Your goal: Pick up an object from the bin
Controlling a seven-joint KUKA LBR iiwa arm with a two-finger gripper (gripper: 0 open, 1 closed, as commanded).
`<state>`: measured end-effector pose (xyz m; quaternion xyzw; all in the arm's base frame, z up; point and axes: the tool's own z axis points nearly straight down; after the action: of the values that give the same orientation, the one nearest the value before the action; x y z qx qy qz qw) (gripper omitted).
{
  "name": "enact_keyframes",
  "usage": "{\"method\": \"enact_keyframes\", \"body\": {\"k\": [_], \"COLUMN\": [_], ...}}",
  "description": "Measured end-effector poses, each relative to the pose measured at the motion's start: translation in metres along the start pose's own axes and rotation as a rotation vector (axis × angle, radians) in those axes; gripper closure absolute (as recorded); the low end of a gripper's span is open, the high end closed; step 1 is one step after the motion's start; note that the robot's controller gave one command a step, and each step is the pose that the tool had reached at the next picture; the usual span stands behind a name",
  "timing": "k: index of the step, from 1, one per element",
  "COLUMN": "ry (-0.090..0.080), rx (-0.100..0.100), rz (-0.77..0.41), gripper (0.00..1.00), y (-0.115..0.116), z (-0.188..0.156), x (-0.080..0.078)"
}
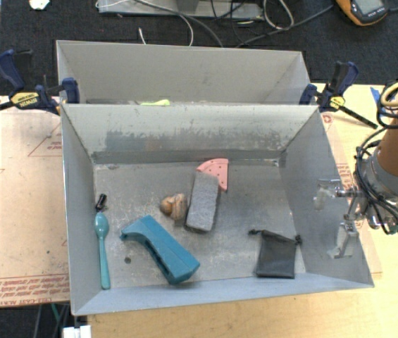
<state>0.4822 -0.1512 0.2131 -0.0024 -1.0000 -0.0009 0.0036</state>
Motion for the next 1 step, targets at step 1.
{"method": "enact_keyframes", "body": {"k": [1], "ry": [-0.008], "rx": [0.002], "rz": [-0.005], "gripper": [0.0], "y": [0.0009], "z": [-0.0042], "x": [-0.0018]}}
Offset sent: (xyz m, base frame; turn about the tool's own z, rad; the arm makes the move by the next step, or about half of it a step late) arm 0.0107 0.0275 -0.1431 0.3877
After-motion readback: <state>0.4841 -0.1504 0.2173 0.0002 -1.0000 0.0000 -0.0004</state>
